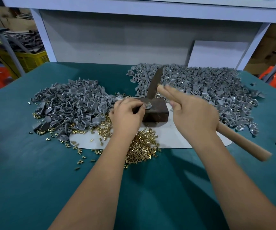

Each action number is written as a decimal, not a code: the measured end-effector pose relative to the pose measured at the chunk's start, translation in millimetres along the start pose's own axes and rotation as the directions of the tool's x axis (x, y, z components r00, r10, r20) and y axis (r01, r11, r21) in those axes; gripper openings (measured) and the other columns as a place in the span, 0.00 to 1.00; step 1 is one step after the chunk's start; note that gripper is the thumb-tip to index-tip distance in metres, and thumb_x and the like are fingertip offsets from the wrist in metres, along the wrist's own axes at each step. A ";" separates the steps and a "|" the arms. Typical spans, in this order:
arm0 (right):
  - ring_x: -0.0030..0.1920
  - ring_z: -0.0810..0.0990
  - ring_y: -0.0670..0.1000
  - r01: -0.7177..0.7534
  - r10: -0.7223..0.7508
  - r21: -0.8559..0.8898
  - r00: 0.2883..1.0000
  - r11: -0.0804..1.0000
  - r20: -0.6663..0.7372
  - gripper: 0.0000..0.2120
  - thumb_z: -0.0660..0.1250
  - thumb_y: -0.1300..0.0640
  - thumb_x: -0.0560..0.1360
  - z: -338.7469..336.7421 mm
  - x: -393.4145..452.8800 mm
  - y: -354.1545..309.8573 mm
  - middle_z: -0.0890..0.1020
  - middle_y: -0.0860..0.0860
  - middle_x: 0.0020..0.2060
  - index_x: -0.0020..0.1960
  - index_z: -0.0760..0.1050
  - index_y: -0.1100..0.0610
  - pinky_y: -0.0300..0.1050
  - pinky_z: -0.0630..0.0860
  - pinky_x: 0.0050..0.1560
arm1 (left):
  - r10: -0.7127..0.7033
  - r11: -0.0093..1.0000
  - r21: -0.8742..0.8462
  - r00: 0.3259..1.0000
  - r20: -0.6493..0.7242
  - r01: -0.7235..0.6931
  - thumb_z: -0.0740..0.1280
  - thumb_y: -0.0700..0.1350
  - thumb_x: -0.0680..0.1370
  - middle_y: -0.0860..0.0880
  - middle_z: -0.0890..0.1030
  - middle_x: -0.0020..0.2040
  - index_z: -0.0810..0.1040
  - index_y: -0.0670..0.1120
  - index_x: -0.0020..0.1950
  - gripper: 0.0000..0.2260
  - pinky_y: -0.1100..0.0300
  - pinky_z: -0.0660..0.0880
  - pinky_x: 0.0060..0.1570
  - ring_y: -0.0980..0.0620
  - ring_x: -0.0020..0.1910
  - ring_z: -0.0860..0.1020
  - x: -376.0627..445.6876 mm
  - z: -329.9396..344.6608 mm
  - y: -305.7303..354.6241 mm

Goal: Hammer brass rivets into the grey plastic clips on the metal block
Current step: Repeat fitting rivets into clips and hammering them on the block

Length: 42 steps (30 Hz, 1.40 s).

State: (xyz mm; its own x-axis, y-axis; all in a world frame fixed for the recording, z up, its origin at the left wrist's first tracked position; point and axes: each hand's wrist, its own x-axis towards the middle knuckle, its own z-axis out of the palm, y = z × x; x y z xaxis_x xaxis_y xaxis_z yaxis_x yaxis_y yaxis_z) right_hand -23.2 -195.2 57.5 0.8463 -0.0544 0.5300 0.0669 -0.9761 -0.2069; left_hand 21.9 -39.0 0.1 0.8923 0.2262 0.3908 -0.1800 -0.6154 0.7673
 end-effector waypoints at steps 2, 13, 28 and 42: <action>0.33 0.76 0.56 0.001 0.012 0.086 0.989 0.996 -0.147 0.22 0.61 0.50 0.79 0.1 -2.5 -0.1 0.80 0.52 0.38 0.70 0.64 0.34 0.42 0.67 0.31 | -0.003 1.000 0.005 1.000 0.001 0.003 0.70 0.51 0.77 0.59 0.81 0.57 0.85 0.54 0.52 0.07 0.46 0.63 0.66 0.52 0.64 0.69 0.2 0.9 -0.8; 0.30 0.65 0.52 0.028 -0.034 -0.058 0.994 0.998 -0.100 0.26 0.65 0.57 0.77 17.5 -21.0 -9.1 0.77 0.54 0.36 0.71 0.65 0.37 0.41 0.58 0.29 | -0.012 1.000 -0.015 1.000 -0.005 0.012 0.70 0.50 0.77 0.60 0.81 0.57 0.85 0.55 0.52 0.06 0.52 0.59 0.61 0.53 0.64 0.68 0.8 1.9 -1.1; 0.26 0.59 0.48 -0.034 0.030 -0.051 0.996 0.998 -0.085 0.32 0.68 0.58 0.75 16.7 -22.2 -18.0 0.74 0.51 0.33 0.71 0.62 0.33 0.39 0.51 0.26 | 0.011 1.000 -0.020 1.000 -0.020 -0.012 0.71 0.48 0.77 0.58 0.82 0.55 0.86 0.52 0.51 0.06 0.44 0.65 0.66 0.51 0.63 0.70 0.0 2.3 0.5; 0.28 0.61 0.50 -0.071 0.067 -0.032 0.989 0.997 -0.130 0.34 0.71 0.60 0.72 15.7 -25.5 -22.2 0.71 0.51 0.31 0.70 0.65 0.35 0.38 0.50 0.27 | 0.002 1.000 -0.014 1.000 -0.023 -0.002 0.71 0.49 0.77 0.58 0.82 0.56 0.86 0.53 0.51 0.06 0.47 0.61 0.67 0.51 0.65 0.70 0.8 4.0 0.1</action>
State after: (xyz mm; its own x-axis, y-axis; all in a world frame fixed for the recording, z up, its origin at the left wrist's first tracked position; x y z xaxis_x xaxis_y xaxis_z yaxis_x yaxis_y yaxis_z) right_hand -37.9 -168.9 35.7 0.7732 -0.1461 0.6171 -0.0109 -0.9760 -0.2174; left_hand 24.2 -41.9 -1.6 0.8824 0.2421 0.4035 -0.1875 -0.6057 0.7733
